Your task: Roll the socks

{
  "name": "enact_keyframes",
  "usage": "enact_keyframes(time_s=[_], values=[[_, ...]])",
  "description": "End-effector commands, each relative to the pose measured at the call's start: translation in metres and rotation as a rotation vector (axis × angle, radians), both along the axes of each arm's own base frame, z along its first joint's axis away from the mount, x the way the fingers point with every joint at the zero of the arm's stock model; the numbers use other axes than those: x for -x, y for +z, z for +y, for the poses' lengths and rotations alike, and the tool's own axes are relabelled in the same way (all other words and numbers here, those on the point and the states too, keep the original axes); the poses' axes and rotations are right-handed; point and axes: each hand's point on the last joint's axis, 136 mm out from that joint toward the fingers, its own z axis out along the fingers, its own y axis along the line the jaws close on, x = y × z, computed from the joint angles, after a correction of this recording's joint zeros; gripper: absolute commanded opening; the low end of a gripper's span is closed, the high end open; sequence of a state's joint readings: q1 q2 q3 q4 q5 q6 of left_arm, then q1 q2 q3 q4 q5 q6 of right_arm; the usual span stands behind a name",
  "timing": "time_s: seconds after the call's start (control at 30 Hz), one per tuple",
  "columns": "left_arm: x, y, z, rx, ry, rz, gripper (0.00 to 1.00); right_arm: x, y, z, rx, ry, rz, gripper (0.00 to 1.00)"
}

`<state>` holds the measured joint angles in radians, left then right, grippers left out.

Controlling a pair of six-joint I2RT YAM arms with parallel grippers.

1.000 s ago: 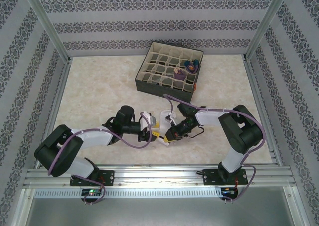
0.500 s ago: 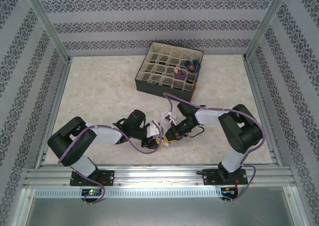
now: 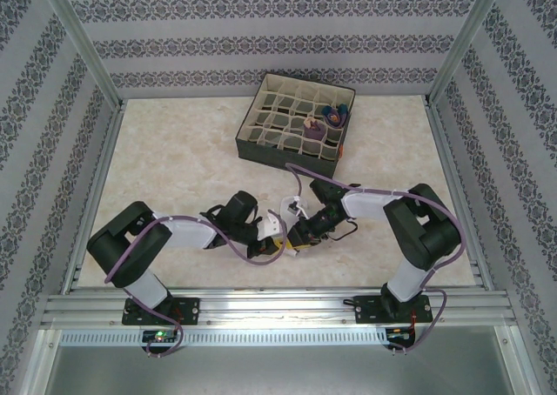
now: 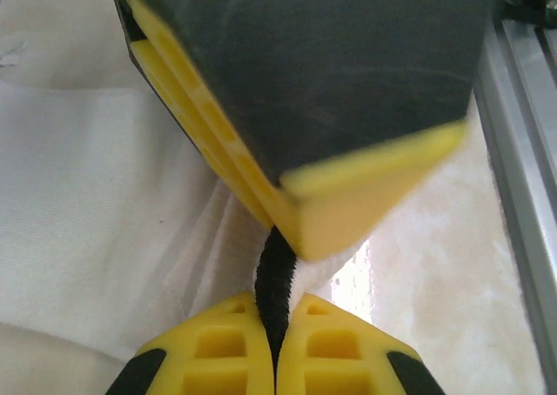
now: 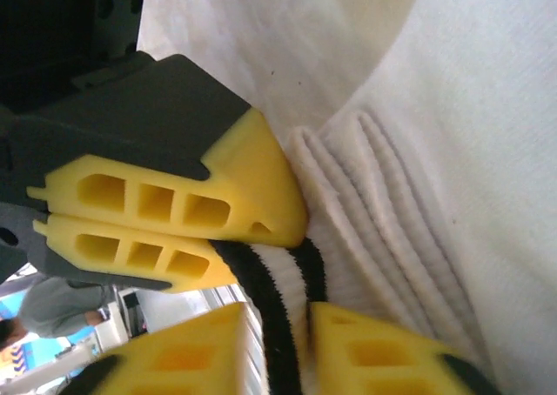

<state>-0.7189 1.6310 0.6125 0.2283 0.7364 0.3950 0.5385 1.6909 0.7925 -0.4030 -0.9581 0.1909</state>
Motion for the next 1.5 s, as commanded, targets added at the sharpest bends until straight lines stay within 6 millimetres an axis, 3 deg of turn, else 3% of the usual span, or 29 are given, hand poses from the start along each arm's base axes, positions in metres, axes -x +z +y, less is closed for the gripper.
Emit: enact_keyframes(time_s=[0.0,0.23,0.53,0.67,0.87,0.97,1.13,1.4,1.47], values=[[0.01,-0.004,-0.001,-0.03,0.011,0.189,0.0,-0.012,0.018,-0.002,-0.027,-0.021,-0.132,0.44],[-0.006,-0.011,-0.003,-0.049,0.161,0.569,0.0,-0.034,0.012,-0.024,0.107,-0.104,-0.31,0.49],[-0.023,-0.022,-0.006,-0.117,0.301,0.761,0.0,-0.047,-0.013,-0.036,0.277,-0.132,-0.415,0.48],[-0.028,-0.033,0.0,-0.157,0.374,0.819,0.0,-0.051,-0.028,-0.05,0.383,-0.171,-0.41,0.45],[-0.032,-0.043,0.003,-0.18,0.432,0.863,0.0,-0.048,-0.044,-0.054,0.494,-0.152,-0.395,0.44],[-0.034,-0.038,0.003,-0.173,0.422,0.819,0.01,-0.044,-0.055,-0.056,0.556,-0.134,-0.372,0.41],[-0.043,-0.013,0.009,-0.118,0.383,0.598,0.27,-0.041,-0.066,-0.06,0.618,-0.127,-0.349,0.39],[-0.042,0.057,0.019,0.081,0.227,0.081,0.28,-0.04,-0.069,-0.059,0.623,-0.124,-0.332,0.37],[-0.04,0.065,0.022,0.093,0.203,-0.115,0.35,-0.039,-0.069,-0.057,0.61,-0.126,-0.326,0.37]])
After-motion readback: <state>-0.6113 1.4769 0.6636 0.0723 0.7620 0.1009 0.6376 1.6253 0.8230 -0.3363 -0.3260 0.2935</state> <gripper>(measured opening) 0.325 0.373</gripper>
